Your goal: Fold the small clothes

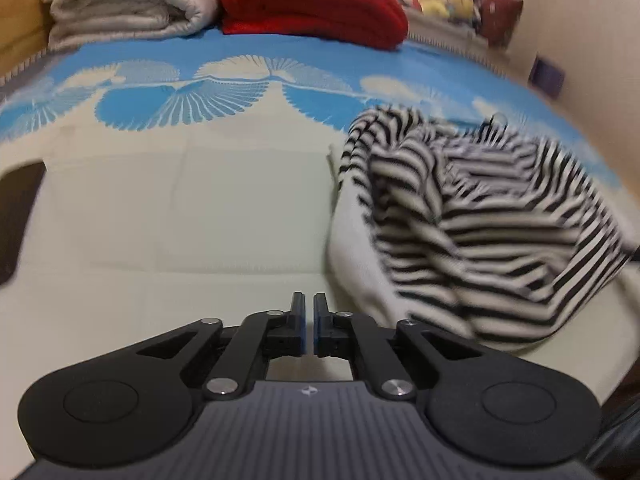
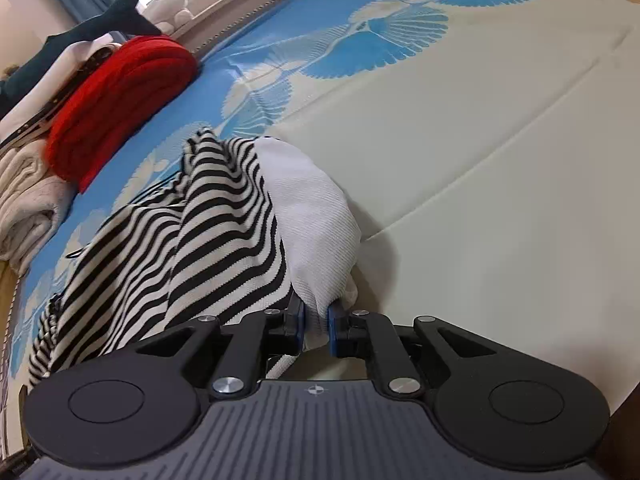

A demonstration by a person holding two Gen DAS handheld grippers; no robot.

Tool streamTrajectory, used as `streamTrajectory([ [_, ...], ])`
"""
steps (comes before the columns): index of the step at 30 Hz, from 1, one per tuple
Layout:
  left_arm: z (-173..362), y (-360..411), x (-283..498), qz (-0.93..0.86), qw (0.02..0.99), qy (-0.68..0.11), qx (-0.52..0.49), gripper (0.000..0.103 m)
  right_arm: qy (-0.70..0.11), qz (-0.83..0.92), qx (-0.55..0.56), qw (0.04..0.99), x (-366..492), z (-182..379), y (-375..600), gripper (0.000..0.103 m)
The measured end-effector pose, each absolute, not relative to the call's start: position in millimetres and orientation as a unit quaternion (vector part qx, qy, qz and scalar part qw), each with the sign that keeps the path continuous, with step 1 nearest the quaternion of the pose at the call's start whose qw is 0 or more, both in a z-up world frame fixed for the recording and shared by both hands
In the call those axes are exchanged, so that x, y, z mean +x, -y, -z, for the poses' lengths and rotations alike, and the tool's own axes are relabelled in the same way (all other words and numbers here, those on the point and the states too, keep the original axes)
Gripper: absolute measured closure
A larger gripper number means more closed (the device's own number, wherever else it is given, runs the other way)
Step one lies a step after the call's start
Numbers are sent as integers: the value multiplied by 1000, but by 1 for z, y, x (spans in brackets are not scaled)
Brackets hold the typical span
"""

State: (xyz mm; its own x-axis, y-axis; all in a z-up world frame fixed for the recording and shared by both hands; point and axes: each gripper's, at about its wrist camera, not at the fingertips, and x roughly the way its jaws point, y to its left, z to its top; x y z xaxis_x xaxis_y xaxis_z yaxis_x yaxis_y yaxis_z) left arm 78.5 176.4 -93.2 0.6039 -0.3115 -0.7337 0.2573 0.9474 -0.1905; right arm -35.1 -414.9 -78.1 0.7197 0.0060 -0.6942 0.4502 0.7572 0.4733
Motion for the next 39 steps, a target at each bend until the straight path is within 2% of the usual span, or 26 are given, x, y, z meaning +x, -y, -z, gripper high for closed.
streamTrajectory([
  [1,90,-177,80,166,893,-415,-49,89,-352,129,325,868,-36,78,415,91],
  [2,88,-177,81,171,889,-419,-66,68,-353,130,325,868,-38,79,414,91],
  [3,85,-176,82,171,887,-420,-87,56,-355,133,325,866,-37,80,413,90],
  [5,81,-168,83,172,888,-411,-112,53,-359,140,330,862,-35,83,414,89],
  [7,78,-156,84,175,885,-414,-126,39,-359,148,332,860,-31,84,413,87],
  [8,80,-149,86,171,883,-417,-130,21,-359,151,331,859,-30,84,412,86],
  [9,82,-141,88,156,881,-428,-129,12,-360,154,328,860,-29,84,411,85],
  [11,87,-133,92,139,872,-449,-138,12,-362,161,324,859,-28,86,409,80],
  [13,87,-136,94,130,864,-461,-155,12,-364,161,330,856,-29,90,411,78],
  [17,64,-158,81,125,875,-421,-202,12,-359,152,380,839,-42,97,425,73],
  [20,48,-155,70,159,883,-398,-191,12,-353,142,402,833,-48,101,432,73],
  [23,58,-135,69,169,878,-420,-157,12,-351,143,402,834,-48,102,431,72],
  [24,66,-127,70,161,877,-431,-138,19,-351,145,398,835,-47,102,429,72],
  [25,74,-119,71,152,877,-439,-120,38,-352,147,394,836,-45,101,427,79],
  [26,80,-110,74,153,873,-454,-94,96,-354,147,392,837,-44,99,425,84],
  [28,76,-101,72,131,872,-466,-72,94,-355,148,383,840,-44,93,421,92],
  [31,54,-104,54,132,890,-435,-49,95,-368,137,341,854,-50,76,412,95],
  [35,51,-131,32,136,886,-440,-50,97,-371,102,310,869,-82,58,409,95],
  [38,58,-145,24,92,882,-461,-37,98,-400,91,287,866,-110,67,411,95],
  [39,54,-148,22,83,887,-452,-40,96,-424,95,278,857,-115,76,411,90],
])
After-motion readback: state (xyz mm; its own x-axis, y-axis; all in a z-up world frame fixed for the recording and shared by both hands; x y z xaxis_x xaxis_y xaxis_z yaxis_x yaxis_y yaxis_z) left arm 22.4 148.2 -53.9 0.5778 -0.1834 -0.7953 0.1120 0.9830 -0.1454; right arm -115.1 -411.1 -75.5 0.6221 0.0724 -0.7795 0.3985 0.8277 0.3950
